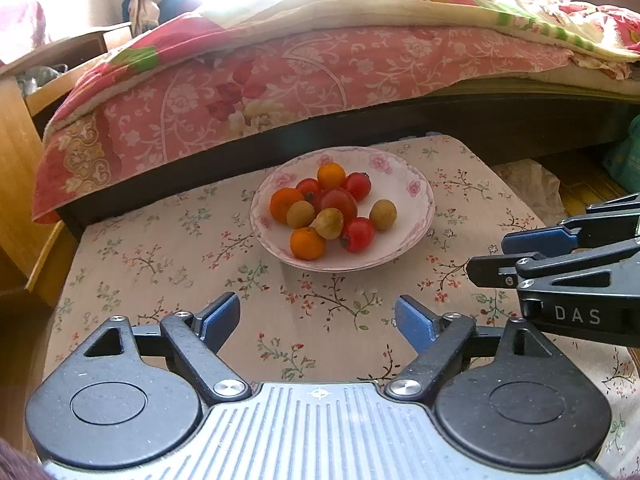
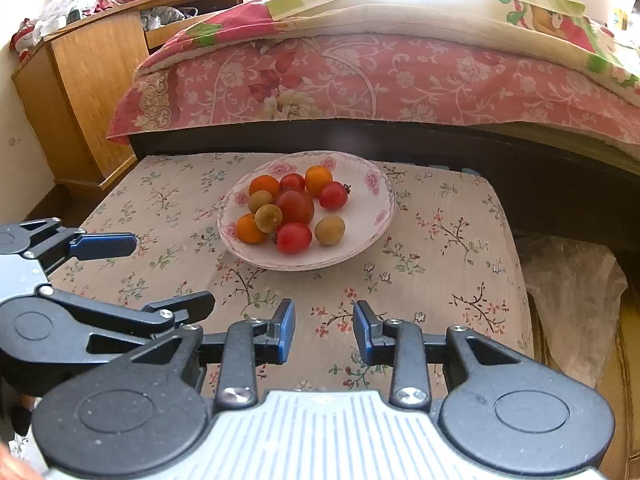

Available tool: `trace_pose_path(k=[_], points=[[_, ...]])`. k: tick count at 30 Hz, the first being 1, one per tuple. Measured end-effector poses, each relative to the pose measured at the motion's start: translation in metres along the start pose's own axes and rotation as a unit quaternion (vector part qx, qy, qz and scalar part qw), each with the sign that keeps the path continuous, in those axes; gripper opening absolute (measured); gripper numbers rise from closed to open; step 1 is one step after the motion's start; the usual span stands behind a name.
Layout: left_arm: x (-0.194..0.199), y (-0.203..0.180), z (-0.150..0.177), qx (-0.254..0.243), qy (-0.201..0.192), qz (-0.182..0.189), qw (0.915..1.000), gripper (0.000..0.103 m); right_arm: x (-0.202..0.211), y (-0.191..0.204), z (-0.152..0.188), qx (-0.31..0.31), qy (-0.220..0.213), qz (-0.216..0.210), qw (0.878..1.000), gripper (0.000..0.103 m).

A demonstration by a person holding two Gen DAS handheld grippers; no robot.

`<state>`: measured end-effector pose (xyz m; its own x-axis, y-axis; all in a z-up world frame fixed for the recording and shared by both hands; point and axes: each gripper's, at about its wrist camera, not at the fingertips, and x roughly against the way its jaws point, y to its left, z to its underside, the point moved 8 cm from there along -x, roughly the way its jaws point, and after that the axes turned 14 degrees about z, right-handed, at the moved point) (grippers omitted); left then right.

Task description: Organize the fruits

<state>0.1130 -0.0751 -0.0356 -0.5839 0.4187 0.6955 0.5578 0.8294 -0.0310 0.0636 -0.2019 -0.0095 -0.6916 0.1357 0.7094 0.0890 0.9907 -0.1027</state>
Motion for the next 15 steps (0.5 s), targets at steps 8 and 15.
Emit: trace_pose_path(k=[8, 15], points=[[0.005, 0.001, 0.003, 0.005, -0.003, -0.011, 0.9999, 0.09, 0.006, 0.001, 0.005, -0.004, 0.0, 0.0, 1.0, 0.035], [0.008, 0.0, 0.009, 0.01, -0.003, -0.017, 0.9998, 0.091, 0.013, 0.004, 0.01, -0.004, 0.0, -0.004, 1.0, 0.035]])
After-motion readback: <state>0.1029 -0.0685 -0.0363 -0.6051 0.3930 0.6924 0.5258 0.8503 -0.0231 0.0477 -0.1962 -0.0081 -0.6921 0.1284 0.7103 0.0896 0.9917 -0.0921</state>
